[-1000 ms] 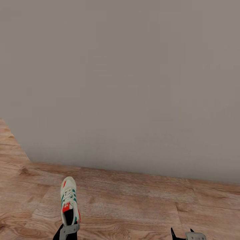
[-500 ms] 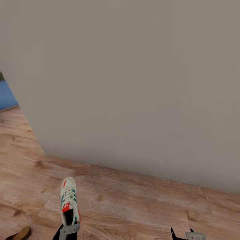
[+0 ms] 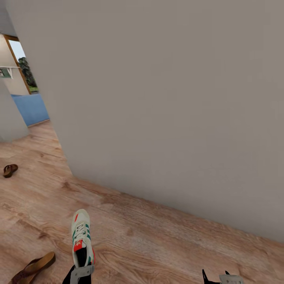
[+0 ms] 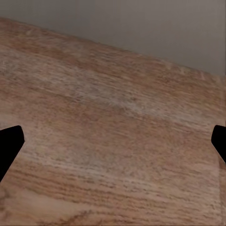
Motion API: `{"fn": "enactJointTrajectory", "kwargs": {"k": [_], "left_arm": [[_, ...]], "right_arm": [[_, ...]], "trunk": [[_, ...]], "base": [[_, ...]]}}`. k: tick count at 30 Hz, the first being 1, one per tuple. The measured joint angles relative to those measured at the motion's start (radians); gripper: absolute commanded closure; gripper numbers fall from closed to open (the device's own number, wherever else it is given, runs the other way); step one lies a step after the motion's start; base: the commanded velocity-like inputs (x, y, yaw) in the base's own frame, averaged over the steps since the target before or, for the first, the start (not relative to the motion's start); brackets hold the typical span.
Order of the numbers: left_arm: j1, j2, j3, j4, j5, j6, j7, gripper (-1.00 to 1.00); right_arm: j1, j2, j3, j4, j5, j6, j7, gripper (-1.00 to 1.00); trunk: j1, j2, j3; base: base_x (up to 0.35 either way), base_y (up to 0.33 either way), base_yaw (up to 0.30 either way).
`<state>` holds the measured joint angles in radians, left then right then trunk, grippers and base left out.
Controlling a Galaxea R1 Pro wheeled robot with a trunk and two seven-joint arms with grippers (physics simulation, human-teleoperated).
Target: Pick up the two gym shoes and the two sandals from the corridor floor and place them onto the hallstand (shoe rack) in the corridor, making sure they are on the rack and not on the floor. Arrange them so the two gym shoes are next to each other and the two sandals are next to each other.
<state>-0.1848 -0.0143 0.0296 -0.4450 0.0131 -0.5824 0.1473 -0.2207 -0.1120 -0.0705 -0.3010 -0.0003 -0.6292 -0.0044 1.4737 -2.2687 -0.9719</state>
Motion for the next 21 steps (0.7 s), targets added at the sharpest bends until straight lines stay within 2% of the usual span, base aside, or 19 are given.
{"fn": "enactJointTrajectory", "kwargs": {"k": [21], "left_arm": [[0.000, 0.001, 0.002, 0.001, 0.002, 0.000, 0.000, 1.00]], "right_arm": [[0.000, 0.000, 0.000, 0.000, 0.000, 0.000, 0.000, -1.00]], "trunk": [[0.000, 0.000, 0.004]], "base": [[0.000, 0.000, 0.278]]}}
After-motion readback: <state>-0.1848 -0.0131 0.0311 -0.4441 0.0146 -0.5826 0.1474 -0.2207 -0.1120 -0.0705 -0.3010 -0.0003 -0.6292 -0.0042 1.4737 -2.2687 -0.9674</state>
